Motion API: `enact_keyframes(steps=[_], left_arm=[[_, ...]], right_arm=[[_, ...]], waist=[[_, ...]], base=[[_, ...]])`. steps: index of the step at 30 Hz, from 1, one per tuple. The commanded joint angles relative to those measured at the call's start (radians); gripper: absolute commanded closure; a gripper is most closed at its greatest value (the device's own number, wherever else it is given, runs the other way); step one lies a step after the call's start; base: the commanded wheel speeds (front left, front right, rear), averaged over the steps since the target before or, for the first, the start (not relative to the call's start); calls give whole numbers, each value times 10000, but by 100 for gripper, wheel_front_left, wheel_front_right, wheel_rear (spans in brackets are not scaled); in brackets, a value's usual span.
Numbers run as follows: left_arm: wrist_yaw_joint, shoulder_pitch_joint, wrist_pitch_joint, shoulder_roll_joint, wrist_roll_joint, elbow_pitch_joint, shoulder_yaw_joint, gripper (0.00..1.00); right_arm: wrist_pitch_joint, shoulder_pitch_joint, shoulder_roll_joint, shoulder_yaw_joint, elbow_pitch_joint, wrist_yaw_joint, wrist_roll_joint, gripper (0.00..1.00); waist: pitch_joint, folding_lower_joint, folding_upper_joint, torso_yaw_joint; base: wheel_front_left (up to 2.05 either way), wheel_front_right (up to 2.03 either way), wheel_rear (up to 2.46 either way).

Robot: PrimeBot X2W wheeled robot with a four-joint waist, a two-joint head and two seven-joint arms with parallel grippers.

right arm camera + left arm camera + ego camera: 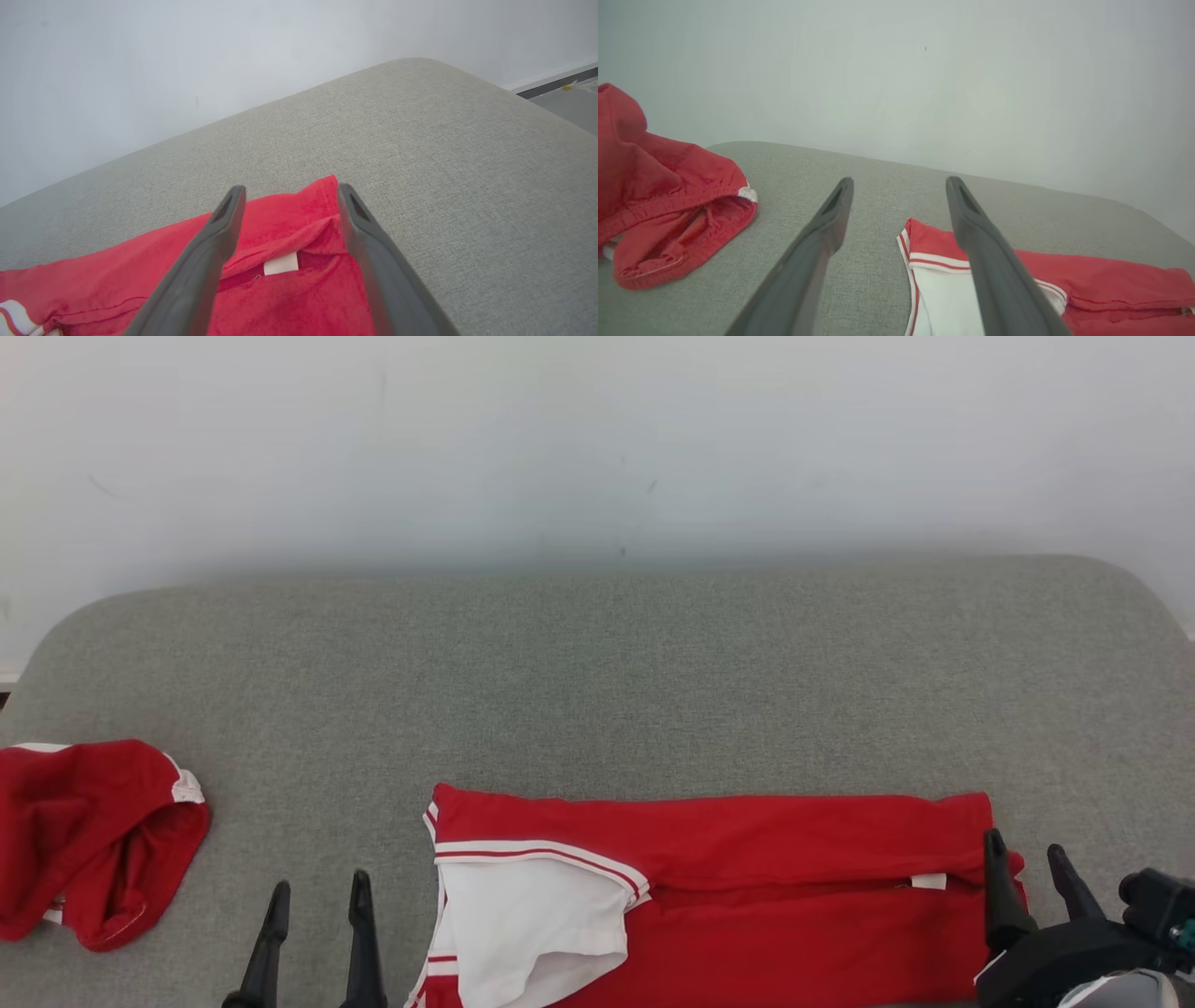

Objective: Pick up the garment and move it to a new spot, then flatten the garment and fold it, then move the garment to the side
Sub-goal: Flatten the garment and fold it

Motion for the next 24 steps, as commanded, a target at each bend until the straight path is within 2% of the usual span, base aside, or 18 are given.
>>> enact_keyframes(steps=[1,5,10,18,24], left_arm=[[-164,206,-26,-180,214,120,216,0],[-695,548,-27,-621,799,546,800,0],[-1133,729,-28,-888,1306,786,1158,0],[-1494,782,-29,-1002,1599,933,1556,0],[-1608,545,-29,-1031,1629,870,1601,0]], right_arm=[[-190,122,17,88,86,-28,47,0],[-401,200,26,338,430,-26,-106,0],[90,-116,25,285,431,-28,-615,0],[3019,-802,-157,-321,499,-26,-1434,0],[4325,-1520,-100,-916,548,-28,-1868,0]], waist=[[-92,1,0,-62],[-191,1,0,-113],[-239,1,0,-137],[-104,1,0,-43],[163,1,0,94]], base=[[0,0,0],[0,0,0],[0,0,0],[0,0,0],[0,0,0]])
